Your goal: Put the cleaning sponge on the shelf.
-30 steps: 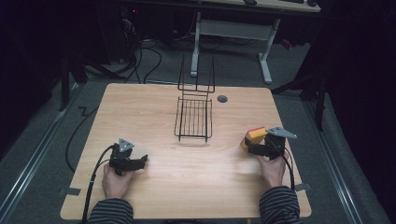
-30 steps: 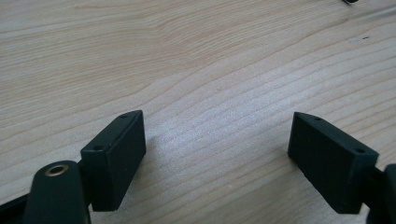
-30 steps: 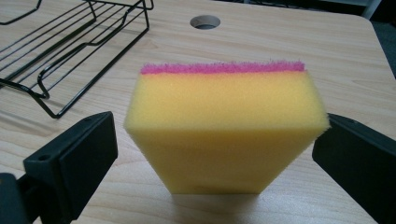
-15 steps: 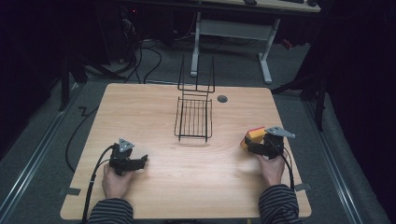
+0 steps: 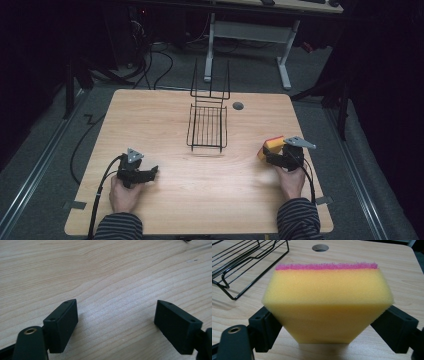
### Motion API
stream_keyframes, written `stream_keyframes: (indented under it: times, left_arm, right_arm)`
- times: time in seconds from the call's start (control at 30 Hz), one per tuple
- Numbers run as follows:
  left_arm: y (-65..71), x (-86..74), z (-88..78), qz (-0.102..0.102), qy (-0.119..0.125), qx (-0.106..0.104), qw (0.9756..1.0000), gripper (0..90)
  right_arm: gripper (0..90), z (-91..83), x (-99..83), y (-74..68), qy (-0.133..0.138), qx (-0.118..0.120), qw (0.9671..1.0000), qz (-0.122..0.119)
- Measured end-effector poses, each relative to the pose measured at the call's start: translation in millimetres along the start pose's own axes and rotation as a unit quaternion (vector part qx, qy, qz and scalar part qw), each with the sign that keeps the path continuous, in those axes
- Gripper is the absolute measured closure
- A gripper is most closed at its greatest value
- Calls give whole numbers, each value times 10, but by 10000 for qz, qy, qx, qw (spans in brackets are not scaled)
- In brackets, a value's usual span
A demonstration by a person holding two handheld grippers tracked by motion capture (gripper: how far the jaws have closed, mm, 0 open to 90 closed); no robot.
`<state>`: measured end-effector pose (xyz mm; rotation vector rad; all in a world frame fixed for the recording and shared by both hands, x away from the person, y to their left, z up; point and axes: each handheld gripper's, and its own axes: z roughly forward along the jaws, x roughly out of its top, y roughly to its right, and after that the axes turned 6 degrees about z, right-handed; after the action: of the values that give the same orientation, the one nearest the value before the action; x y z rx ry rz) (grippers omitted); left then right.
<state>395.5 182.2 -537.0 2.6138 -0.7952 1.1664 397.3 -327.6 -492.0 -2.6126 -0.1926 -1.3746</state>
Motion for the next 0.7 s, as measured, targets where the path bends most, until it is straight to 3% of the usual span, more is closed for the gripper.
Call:
stream_keyframes:
  times: [0.7]
  left_arm:
    - [1, -1, 1, 2, 8, 6, 10000, 195]
  right_arm:
    - [229, -16, 1, 15, 31, 65, 10000, -21]
